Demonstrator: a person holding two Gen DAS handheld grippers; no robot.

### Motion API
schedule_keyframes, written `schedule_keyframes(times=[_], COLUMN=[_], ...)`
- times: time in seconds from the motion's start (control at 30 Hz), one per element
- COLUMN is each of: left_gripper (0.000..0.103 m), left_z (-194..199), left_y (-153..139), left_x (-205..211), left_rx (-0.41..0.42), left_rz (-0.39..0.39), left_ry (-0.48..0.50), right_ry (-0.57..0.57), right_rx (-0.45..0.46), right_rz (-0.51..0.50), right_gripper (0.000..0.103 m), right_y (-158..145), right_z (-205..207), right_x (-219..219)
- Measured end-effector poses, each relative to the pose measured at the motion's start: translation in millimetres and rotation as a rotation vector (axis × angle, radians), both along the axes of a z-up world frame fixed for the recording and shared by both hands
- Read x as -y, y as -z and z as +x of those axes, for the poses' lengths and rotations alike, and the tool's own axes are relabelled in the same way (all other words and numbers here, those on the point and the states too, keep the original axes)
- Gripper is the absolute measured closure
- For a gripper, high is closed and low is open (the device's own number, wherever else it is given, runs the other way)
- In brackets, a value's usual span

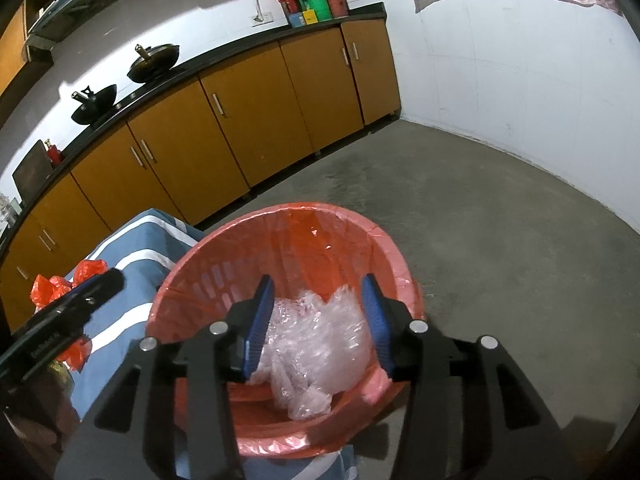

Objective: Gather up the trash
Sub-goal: 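Open the right tool to drop the bubble wrap while the left tool releases the clear bag, then grasp the long red bag with the right tool while the left tool grasps the green bag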

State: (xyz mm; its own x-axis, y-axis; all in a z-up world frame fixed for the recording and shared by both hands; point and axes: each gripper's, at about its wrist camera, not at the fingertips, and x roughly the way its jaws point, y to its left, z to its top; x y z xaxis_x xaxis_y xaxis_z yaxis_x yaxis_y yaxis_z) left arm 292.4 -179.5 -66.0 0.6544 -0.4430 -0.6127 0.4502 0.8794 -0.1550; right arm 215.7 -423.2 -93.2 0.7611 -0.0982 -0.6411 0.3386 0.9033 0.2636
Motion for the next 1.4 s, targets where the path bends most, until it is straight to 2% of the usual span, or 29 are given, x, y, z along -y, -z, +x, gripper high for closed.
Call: schedule_keyframes(times=[0.27, 0.33, 0.6, 0.93, 1.03, 1.17, 1.4], left_gripper=[0.044, 0.038, 0.033, 0.031, 0.026, 0.026, 0.022], left_z=[-18.4, -28.1, -59.6, -80.5, -90.9, -96.5, -95.2], left_y=[-15.8, -22.0, -28.7, -6.3, -1.1, 5.5, 12.1], left_x=[-51.3, -70.2, -174.5, -298.2, -321.8, -345.5, -376.2], left_rx=[0.052, 0.085, 0.168, 0.119, 0.113, 0.103, 0.088], left_rz=[-0.011, -0.01, 0.027, 0.07, 0.076, 0.087, 0.092], left_ry=[-0.099, -0.131, -0.359, -0.642, -0.693, -0.738, -0.777], right_ry=[-0.021, -0.046, -0.199, -0.46, -0.532, -0.619, -0.692], right_rx=[0.003, 0.007, 0.01, 0.0, -0.004, -0.012, -0.034], right_rz=[-0.021, -0.024, -0.034, -0.036, -0.046, -0.063, -0.105], right_gripper=[0.057, 0.057, 0.057, 0.057, 0.057, 0.051, 0.046], right_y=[-7.0, -10.1, -19.5, -21.3, -21.9, -20.7, -10.5], right_z=[1.9, 3.7, 22.2, 44.1, 49.0, 57.5, 73.7], right_x=[-17.2, -29.9, -99.6, -225.1, -260.7, -302.5, -347.2])
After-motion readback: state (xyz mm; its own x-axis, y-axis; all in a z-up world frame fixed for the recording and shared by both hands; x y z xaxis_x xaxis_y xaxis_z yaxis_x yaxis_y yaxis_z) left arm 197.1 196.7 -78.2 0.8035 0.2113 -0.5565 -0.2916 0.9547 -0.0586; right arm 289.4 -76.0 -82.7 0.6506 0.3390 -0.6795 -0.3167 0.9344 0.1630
